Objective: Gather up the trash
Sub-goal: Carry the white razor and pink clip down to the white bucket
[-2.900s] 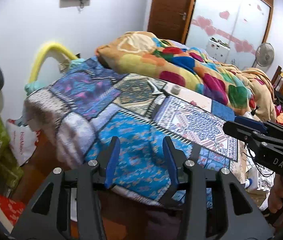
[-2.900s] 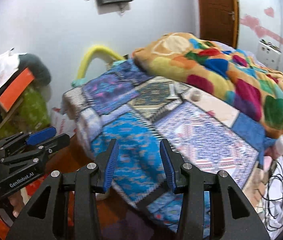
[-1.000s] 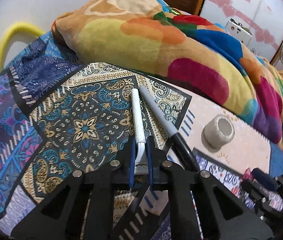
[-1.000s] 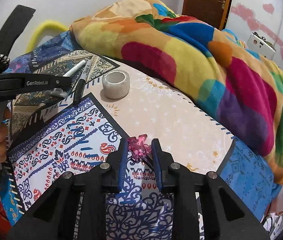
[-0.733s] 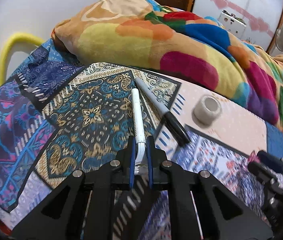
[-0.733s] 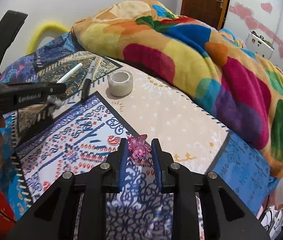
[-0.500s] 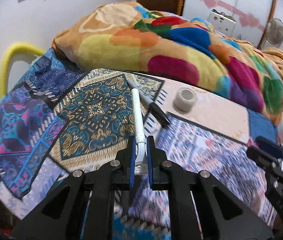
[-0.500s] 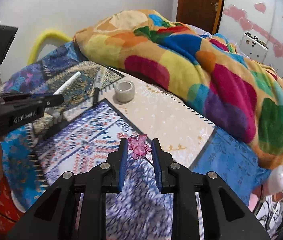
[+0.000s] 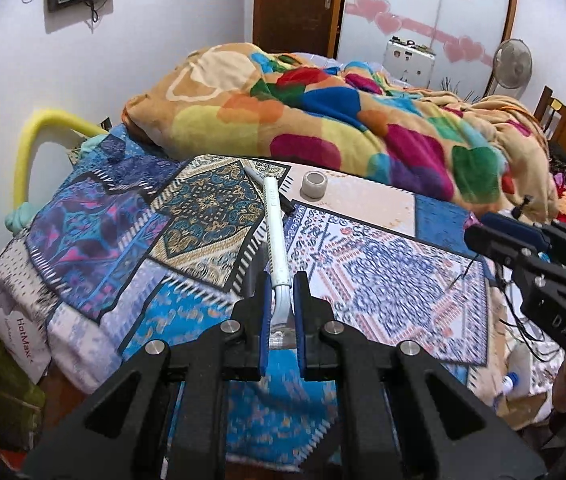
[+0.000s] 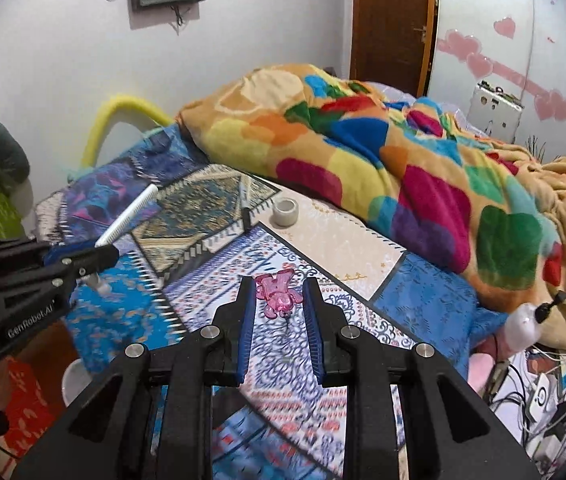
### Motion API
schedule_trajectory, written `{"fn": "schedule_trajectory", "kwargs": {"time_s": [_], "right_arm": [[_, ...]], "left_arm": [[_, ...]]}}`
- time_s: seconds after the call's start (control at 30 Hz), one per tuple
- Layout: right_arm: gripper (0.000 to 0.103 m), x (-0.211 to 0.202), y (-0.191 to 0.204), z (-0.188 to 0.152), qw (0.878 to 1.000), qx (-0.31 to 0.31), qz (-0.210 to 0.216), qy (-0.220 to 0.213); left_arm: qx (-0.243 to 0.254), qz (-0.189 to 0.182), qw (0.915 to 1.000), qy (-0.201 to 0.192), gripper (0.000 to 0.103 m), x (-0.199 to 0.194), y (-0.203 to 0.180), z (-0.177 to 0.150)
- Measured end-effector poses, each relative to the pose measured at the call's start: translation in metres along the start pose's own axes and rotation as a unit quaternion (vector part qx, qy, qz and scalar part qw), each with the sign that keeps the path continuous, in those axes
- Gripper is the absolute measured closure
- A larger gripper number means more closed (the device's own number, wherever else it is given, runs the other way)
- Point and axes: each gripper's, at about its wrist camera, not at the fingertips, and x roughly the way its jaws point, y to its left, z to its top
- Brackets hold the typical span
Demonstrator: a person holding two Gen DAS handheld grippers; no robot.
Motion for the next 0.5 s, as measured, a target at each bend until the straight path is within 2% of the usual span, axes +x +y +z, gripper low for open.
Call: {"fn": "schedule_trajectory", "kwargs": {"time_s": [0.2,0.5], "right_arm": [[0.082,-0.044,0.027,-0.003,1.000,-0.010,0.006,-0.021],[0.082,-0.080,0.079,-0.018,0.998,-0.032,0.029,-0.033]], "left_arm": [[-0.013,-0.012,0.9998,-0.013,0.093,-0.053,0.008,-0.022],[-0.032,-0.008,0.9989,-0.032,0.093,-0.114,0.033,-0.066]]}}
